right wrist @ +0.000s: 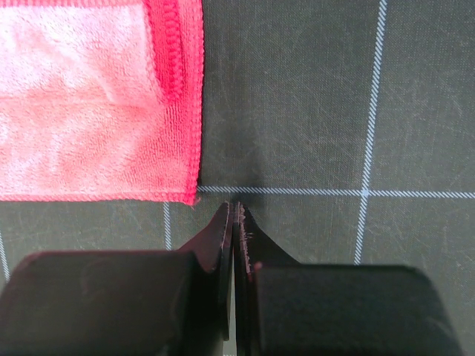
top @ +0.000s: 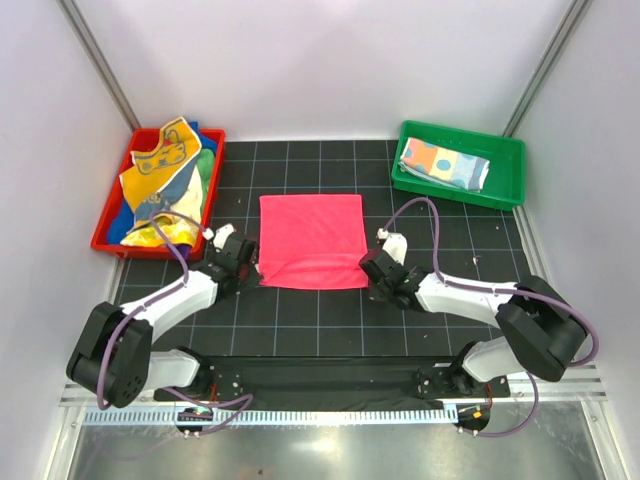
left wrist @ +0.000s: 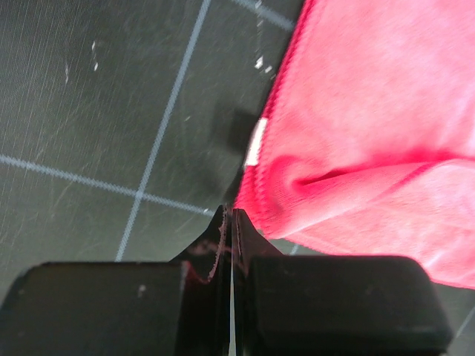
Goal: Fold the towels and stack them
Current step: Fold the towel
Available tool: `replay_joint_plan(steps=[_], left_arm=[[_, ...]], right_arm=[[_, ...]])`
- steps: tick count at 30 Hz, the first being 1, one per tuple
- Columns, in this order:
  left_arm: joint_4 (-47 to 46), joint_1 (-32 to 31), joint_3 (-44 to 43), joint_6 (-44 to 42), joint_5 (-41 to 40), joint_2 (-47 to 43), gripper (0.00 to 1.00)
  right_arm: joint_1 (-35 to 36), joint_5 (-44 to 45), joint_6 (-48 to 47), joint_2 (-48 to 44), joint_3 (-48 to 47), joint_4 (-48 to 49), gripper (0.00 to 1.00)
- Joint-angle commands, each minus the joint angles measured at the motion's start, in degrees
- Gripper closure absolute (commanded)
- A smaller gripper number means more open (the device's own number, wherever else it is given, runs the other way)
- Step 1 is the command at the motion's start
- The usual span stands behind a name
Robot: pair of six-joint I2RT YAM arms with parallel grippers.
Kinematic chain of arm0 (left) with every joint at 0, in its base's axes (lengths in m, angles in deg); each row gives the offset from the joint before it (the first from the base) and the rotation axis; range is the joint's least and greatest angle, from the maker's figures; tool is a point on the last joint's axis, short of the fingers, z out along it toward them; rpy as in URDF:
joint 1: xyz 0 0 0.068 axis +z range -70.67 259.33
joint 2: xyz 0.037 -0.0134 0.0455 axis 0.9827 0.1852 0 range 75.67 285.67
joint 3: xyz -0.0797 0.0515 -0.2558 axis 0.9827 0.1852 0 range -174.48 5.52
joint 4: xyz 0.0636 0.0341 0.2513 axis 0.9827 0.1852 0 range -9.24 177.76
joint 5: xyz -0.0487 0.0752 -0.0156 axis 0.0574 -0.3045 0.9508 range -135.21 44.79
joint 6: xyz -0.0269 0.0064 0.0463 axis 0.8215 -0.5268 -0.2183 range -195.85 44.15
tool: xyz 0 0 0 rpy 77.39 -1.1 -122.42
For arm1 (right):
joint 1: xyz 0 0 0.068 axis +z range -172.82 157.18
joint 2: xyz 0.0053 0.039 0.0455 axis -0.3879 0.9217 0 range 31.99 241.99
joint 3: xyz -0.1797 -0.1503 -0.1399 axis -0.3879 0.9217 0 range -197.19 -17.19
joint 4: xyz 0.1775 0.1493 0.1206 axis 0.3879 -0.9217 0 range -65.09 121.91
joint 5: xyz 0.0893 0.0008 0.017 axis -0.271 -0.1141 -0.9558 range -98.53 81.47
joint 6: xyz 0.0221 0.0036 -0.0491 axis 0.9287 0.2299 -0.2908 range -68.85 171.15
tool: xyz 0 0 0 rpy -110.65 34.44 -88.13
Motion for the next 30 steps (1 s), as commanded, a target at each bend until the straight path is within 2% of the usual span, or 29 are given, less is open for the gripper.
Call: replay_joint_plan(steps=[1,4,5,6,7,10,17,23,30], left_arm=[[0.89,-0.15,1.63,-0.12,0.72,-1.23,1.00],[0.71,-0.24,2.51,0.23,1.07,-1.40,1.00],[0.71,-0.24,2.60,0.24,1.42,-1.49,0.96],[0.71,-0.24,2.60,0.24,1.43,-1.84,0.90],[0.71,-0.15,2.69,0.24,1.43,-2.80,0.82],[1.76,-0.24,1.46,-0.90,0.90,-5.00,0.71],[4.23,-0.24,-3.28,-3.36,0.98,-5.89,0.62],[4.23,-0.33,-6.97,-6.53,4.59,-0.80,0.60],[4.84,-1.29,-7.95,-8.81,3.54,1.40,0.53]], right_arm=[[-0.16,0.62,-1.31,-2.05,-0.44,-0.98,0.99],[-0.17,0.62,-1.31,-2.48,-0.18,-1.15,0.99],[-0.17,0.71,-1.31,-2.75,-0.26,-1.24,0.96],[-0.25,0.79,-1.31,-3.27,-0.35,-1.16,0.89],[-0.25,0.97,-1.39,-3.54,-0.61,-1.24,0.86],[-0.43,0.80,-1.66,-4.07,-1.76,-1.42,0.82],[-0.52,0.96,-1.74,-2.14,-4.39,-0.54,0.71],[-1.57,1.41,-3.67,-1.08,-9.04,-1.86,0.69],[-5.08,0.45,-6.66,2.52,-13.62,-1.43,0.64]])
